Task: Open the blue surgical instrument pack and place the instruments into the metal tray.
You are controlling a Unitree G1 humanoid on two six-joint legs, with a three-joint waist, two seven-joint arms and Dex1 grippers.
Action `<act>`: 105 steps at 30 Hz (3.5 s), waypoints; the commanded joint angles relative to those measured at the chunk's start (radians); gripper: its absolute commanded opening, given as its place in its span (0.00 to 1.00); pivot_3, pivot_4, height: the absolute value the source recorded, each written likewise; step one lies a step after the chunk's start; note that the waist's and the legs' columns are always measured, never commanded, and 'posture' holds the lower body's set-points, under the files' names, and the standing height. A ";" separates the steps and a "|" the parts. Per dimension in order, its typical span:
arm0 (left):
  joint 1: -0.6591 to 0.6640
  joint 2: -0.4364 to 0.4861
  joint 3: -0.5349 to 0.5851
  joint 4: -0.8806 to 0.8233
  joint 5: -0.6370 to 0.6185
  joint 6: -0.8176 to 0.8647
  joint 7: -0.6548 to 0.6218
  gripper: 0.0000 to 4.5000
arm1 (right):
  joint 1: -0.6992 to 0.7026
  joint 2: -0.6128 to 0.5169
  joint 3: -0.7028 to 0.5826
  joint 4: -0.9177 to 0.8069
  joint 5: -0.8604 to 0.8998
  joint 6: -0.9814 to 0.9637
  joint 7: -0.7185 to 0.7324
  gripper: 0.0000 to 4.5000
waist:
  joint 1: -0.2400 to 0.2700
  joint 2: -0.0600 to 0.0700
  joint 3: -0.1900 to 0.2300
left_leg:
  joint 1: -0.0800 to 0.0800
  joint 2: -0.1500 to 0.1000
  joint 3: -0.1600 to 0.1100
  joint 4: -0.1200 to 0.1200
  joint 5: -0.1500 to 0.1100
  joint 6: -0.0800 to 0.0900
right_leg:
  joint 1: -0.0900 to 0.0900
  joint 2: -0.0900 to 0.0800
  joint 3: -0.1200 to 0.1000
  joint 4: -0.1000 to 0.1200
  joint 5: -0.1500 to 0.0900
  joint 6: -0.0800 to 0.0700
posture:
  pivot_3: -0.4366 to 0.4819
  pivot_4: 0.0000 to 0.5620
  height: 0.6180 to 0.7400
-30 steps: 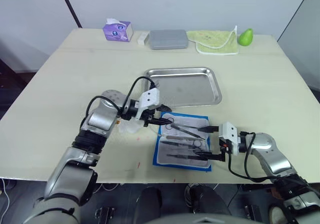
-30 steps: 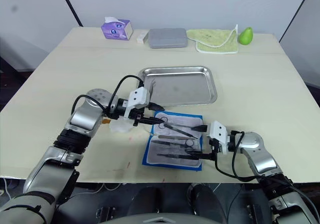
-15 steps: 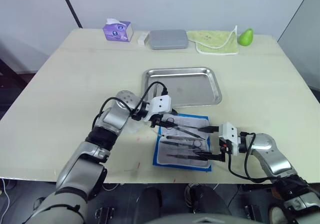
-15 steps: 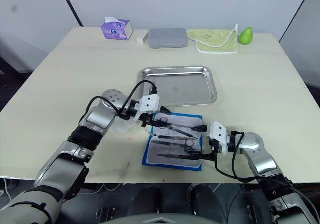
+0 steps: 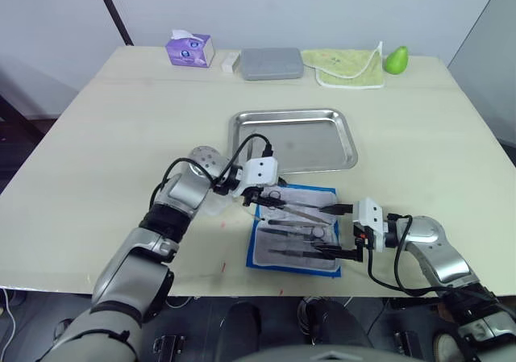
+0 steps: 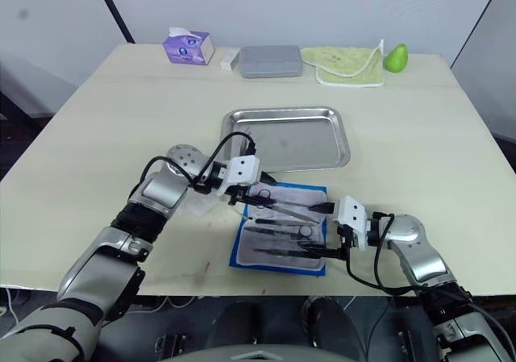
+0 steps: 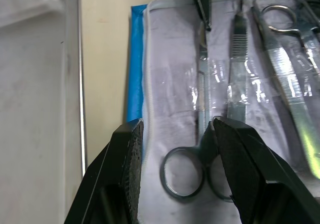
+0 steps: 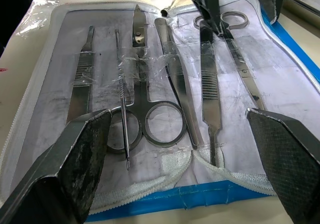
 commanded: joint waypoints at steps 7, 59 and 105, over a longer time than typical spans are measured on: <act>0.001 0.018 -0.009 -0.041 0.011 -0.002 -0.020 0.53 | 0.048 -0.007 0.059 0.056 -0.073 0.053 -0.005 1.00 | 0.000 0.000 0.000 | 0.000 0.000 0.000 0.000 0.000 0.000 | 0.000 0.000 0.000 0.000 0.000 0.000 | 0.48 0.27 1.00; -0.186 0.018 -0.124 -0.162 0.092 0.427 -0.136 0.00 | 0.023 -0.015 0.125 0.079 -0.132 0.141 -0.005 1.00 | -0.008 0.000 -0.001 | 0.001 0.000 -0.002 0.004 0.000 0.000 | 0.000 0.001 0.001 0.005 -0.002 0.003 | 0.48 0.27 1.00; -0.013 -0.208 0.427 -0.820 -0.118 1.520 0.903 0.00 | 0.002 -0.034 0.102 0.150 -0.110 0.038 0.055 1.00 | -0.009 -0.004 -0.003 | 0.001 -0.001 -0.006 0.005 0.000 0.000 | 0.002 0.000 0.002 0.005 -0.002 0.004 | 0.48 0.27 1.00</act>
